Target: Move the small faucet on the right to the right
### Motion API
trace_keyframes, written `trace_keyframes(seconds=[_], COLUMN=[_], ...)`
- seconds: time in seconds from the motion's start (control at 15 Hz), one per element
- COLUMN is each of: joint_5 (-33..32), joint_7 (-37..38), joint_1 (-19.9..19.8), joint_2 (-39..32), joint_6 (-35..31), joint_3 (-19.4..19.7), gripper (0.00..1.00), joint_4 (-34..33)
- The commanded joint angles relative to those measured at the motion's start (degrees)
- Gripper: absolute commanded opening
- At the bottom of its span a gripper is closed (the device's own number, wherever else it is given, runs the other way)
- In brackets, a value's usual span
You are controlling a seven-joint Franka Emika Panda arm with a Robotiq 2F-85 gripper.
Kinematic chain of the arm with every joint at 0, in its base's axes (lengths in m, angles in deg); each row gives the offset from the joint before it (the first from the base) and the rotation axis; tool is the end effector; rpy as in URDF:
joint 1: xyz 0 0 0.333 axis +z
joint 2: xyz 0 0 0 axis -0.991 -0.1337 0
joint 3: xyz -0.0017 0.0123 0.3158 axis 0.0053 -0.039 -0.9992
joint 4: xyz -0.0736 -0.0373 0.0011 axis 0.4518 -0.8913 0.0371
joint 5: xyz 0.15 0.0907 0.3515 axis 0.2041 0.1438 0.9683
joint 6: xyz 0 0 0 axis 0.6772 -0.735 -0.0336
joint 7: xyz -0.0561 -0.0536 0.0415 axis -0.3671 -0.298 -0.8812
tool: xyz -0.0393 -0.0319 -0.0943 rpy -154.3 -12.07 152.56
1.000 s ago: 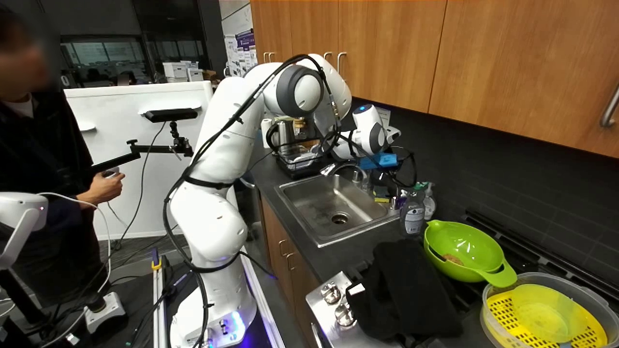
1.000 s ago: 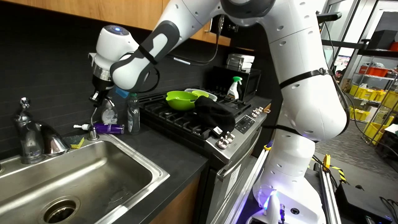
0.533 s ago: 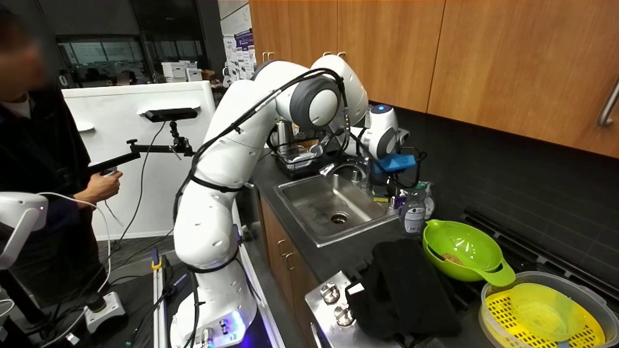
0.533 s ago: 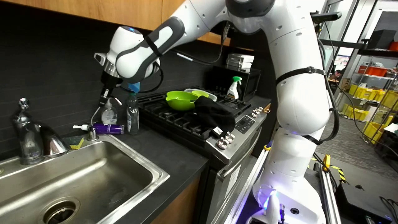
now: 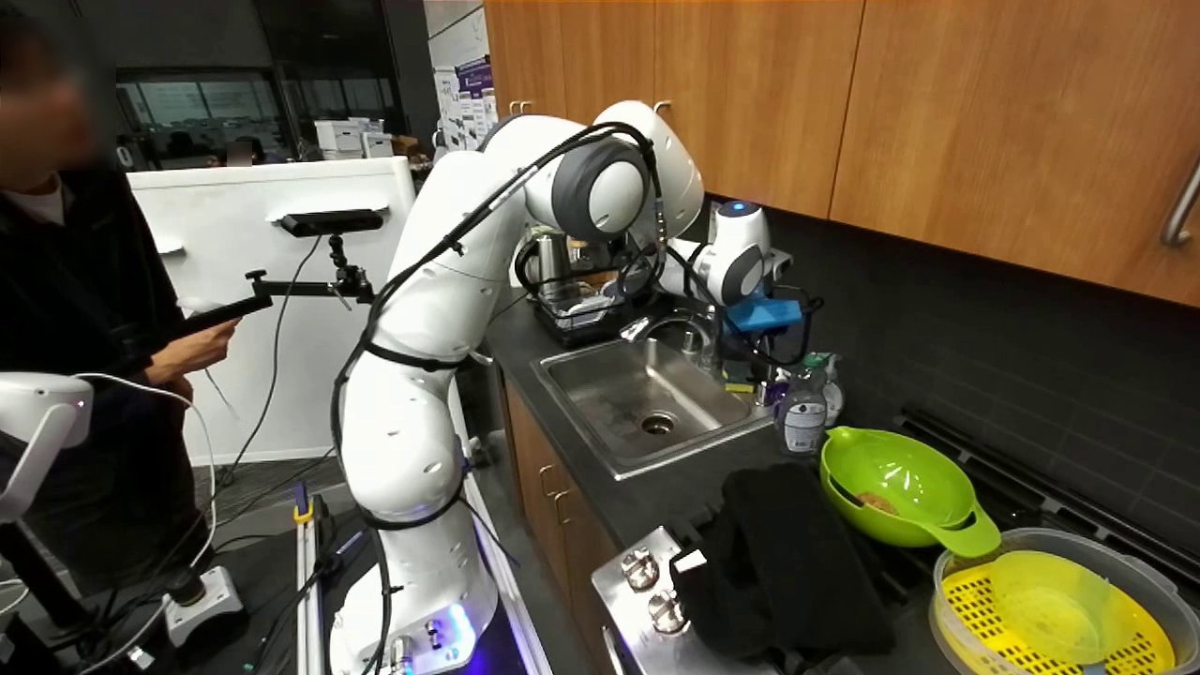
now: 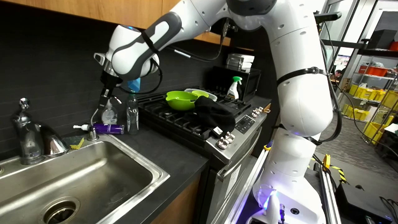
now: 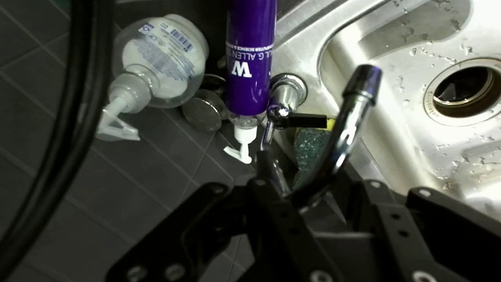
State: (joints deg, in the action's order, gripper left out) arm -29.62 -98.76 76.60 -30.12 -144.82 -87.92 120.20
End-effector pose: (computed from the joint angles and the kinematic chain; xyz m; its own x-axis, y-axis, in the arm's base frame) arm 0.6648 0.1239 0.3150 0.5644 0.7453 0.3550 0.7107 -0.6575 0.2503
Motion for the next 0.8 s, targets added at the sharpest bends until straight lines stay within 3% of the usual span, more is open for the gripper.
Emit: trace_keyframes(seconds=[0.0, 0.07, 0.67, 0.73], joint_5=[1.51, 1.50, 1.51, 1.66], joint_7=[-0.63, -0.41, -0.04, 0.13], joint_1=[1.89, 2.06, 2.16, 2.10], joint_2=[0.31, 0.41, 0.53, 1.05], joint_6=[0.09, 0.20, 0.23, 0.22], joint_3=[1.76, 1.80, 1.87, 1.80], gripper=[0.50, 0.55, 0.55, 0.80], joint_4=[0.12, 0.26, 0.39, 0.85])
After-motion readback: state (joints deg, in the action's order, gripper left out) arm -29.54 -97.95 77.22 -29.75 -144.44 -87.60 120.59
